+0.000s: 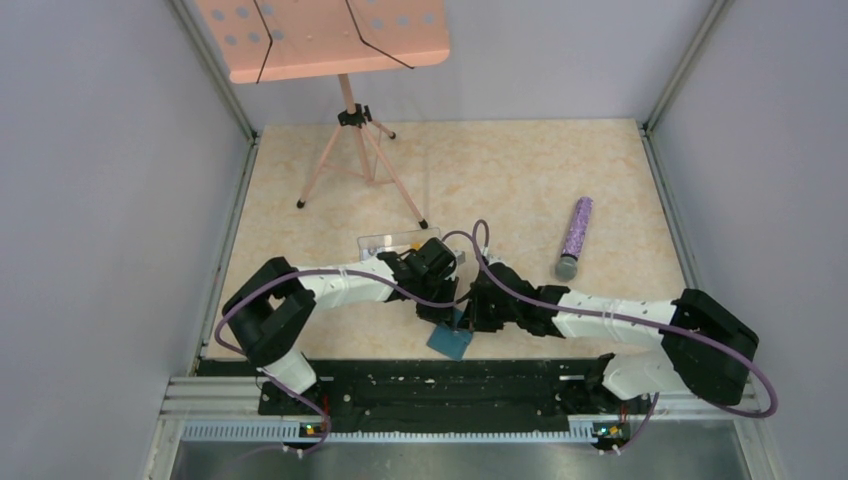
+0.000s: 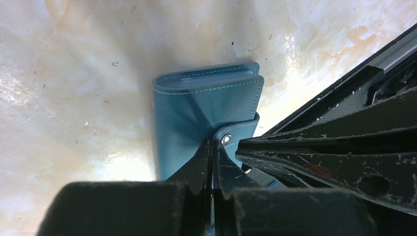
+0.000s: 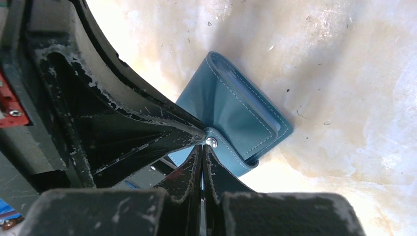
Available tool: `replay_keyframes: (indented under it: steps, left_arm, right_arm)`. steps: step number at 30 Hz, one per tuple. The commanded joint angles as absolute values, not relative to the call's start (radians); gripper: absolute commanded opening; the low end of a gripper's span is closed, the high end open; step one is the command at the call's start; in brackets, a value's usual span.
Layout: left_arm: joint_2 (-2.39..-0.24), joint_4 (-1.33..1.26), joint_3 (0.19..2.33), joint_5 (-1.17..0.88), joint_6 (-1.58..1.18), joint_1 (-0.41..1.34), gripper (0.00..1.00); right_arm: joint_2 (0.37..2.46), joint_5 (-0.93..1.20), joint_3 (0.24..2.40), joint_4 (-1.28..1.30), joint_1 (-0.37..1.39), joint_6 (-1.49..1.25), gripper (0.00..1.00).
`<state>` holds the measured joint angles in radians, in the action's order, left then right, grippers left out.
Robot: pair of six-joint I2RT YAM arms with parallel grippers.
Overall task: Put the credit cards into the card holder
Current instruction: Close the card holder at the corner of the board.
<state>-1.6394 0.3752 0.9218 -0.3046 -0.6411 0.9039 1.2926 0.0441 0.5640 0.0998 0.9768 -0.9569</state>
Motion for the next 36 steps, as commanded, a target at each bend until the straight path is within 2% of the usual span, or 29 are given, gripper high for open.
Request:
replay_keyframes:
  steps: [1, 13, 24, 25, 28, 29, 30, 33, 36]
  left_arm:
    - [-1.594, 0.379, 0.924, -0.299, -0.643, 0.910, 0.00]
    - [-1.623, 0.407, 0.918, -0.299, -0.643, 0.911, 0.00]
    - [-1.676, 0.369, 0.902, -0.337, -0.646, 0.911, 0.00]
    - [-1.676, 0.367, 0.902, -0.337, -0.649, 0.910, 0.01]
    - [-1.660, 0.357, 0.893, -0.319, -0.658, 0.907, 0.27]
    - [-1.649, 0.348, 0.885, -0.318, -0.663, 0.905, 0.33]
    - [-1.643, 0.336, 0.874, -0.321, -0.669, 0.898, 0.36]
    - [-1.627, 0.290, 0.836, -0.360, -0.695, 0.869, 0.37]
    - [-1.620, 0.218, 0.792, -0.417, -0.720, 0.841, 0.32]
  right_arm:
    - [1.310, 0.029, 0.607, 0.083, 0.975, -0.925, 0.00]
    - [1.434, 0.063, 0.616, 0.077, 0.974, -0.914, 0.00]
    - [1.446, 0.059, 0.616, 0.128, 0.999, -0.912, 0.00]
    - [1.450, 0.056, 0.619, 0.133, 1.005, -0.908, 0.00]
    - [1.453, 0.061, 0.623, 0.135, 1.009, -0.906, 0.00]
    - [1.450, 0.060, 0.623, 0.133, 1.010, -0.908, 0.00]
    - [1.445, 0.059, 0.624, 0.133, 1.009, -0.908, 0.00]
    - [1.438, 0.061, 0.624, 0.127, 1.008, -0.911, 0.00]
    - [1.439, 0.066, 0.621, 0.117, 1.008, -0.911, 0.00]
